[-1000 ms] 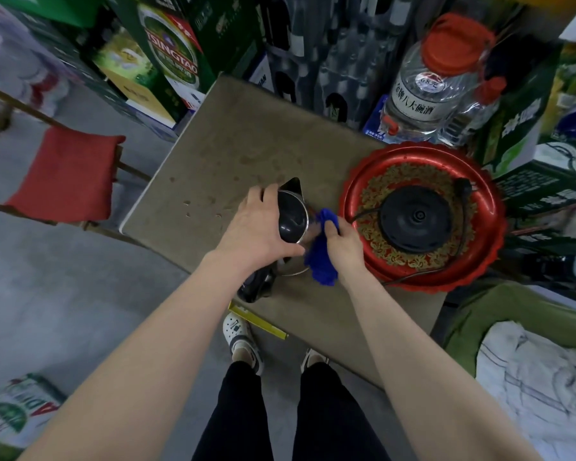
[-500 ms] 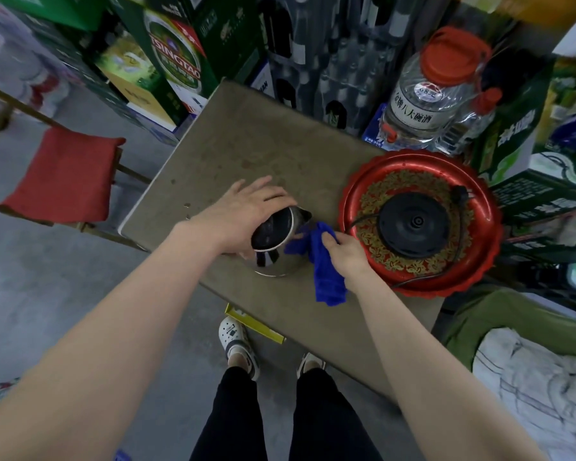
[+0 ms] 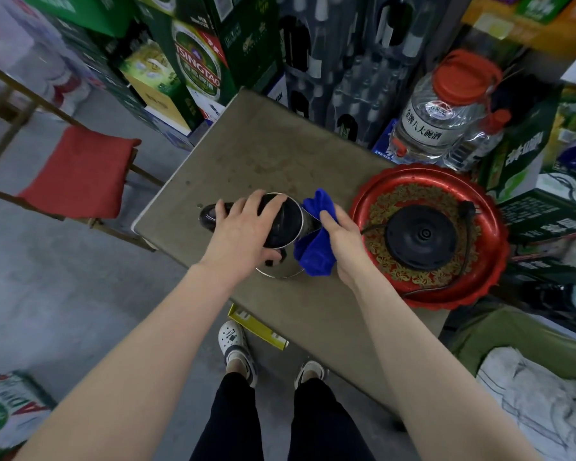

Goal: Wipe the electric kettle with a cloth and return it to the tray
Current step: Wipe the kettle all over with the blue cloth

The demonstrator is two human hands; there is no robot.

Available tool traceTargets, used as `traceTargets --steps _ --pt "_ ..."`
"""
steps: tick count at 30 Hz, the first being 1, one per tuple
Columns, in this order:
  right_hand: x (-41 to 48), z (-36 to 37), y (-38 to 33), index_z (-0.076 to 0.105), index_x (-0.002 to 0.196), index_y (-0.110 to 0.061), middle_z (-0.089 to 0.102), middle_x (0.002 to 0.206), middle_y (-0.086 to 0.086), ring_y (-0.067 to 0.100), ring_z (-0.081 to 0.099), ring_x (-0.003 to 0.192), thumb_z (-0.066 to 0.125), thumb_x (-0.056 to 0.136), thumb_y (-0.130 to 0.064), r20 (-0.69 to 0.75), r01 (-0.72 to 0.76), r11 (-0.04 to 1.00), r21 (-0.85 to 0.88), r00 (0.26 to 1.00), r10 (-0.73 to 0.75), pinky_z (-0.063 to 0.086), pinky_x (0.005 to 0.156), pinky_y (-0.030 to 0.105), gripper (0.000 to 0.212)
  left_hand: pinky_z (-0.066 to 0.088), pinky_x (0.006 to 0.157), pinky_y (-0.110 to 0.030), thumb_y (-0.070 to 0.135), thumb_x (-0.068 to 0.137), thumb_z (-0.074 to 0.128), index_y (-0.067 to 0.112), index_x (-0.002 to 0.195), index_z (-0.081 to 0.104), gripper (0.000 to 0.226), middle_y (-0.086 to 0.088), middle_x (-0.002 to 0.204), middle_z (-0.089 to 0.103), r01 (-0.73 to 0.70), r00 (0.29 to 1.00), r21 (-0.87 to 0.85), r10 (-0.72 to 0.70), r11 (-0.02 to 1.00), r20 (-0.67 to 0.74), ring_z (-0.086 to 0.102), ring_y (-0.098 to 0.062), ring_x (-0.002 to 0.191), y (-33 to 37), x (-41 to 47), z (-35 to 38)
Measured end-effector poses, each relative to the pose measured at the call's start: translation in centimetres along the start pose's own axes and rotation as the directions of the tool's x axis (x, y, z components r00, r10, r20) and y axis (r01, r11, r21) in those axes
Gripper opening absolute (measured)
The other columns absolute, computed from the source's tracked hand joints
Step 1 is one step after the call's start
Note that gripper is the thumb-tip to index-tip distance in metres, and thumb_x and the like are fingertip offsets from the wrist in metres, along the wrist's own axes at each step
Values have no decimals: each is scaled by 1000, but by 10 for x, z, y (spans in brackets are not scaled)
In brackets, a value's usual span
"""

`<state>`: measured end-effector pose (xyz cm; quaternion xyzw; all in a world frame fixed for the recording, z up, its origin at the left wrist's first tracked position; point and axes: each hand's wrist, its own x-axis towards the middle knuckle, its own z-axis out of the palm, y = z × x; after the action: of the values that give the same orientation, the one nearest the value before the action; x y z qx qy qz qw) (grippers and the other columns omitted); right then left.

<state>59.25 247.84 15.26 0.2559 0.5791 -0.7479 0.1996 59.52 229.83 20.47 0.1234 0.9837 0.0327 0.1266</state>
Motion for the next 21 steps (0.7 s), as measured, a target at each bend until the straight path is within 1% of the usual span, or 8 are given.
traceTargets --steps 7,10,12,14,16,18,20,21 --pt "-18 2 -15 68 121 -25 73 121 5 28 68 114 53 104 -21 -52 113 993 28 992 -112 52 103 51 23 29 108 -59 38 65 84 29 150 26 102 -5 152 35 -104 991 -121 112 987 68 41 -33 136 -14 23 -15" --pt "-30 30 -14 68 121 -35 73 121 -3 21 68 116 56 100 -31 -8 203 971 -123 979 -205 51 105 51 25 25 111 -64 36 66 83 35 153 3 118 -3 158 28 -20 997 -152 30 988 66 23 -34 147 -32 10 -19" --pt "-36 53 -7 66 123 -39 71 124 -6 18 65 119 57 94 -42 37 293 926 -238 955 -293 48 107 51 30 29 109 -65 42 64 83 40 152 -8 127 -4 159 22 65 995 -157 -53 985 80 18 -37 147 -41 -4 -19" --pt "-41 76 -3 65 127 -33 68 125 -6 15 62 120 55 97 -38 97 382 870 -313 924 -371 46 108 47 32 36 108 -60 47 56 86 39 152 6 126 -10 153 26 108 994 -274 -103 956 33 29 -41 140 -51 -18 -14" --pt "-45 96 -4 63 131 -30 66 128 -7 15 58 122 53 100 -34 166 471 790 -392 881 -443 43 109 40 34 40 105 -56 45 53 87 34 147 27 113 -12 145 36 116 987 -404 -150 908 -54 43 -40 130 -65 -27 -8" --pt "-42 111 -4 63 133 -26 67 130 -6 17 54 120 49 101 -33 235 561 626 -542 816 -528 39 107 32 36 44 103 -53 43 52 89 29 141 37 104 -9 140 41 110 980 -484 -176 868 -94 49 -34 124 -81 -32 -8" --pt "-27 111 7 64 133 -19 69 129 -1 20 52 117 49 101 -29 217 560 497 -663 778 -589 39 104 30 37 43 104 -48 40 50 91 32 139 39 103 -5 138 41 111 983 -530 -172 841 -66 50 -28 124 -97 -37 -11" --pt "-17 104 13 65 132 -17 70 128 2 24 53 117 49 100 -28 153 505 503 -702 796 -586 40 104 34 38 43 105 -45 37 50 92 36 138 38 103 -3 138 40 110 987 -546 -157 830 -40 49 -26 125 -103 -40 -13"
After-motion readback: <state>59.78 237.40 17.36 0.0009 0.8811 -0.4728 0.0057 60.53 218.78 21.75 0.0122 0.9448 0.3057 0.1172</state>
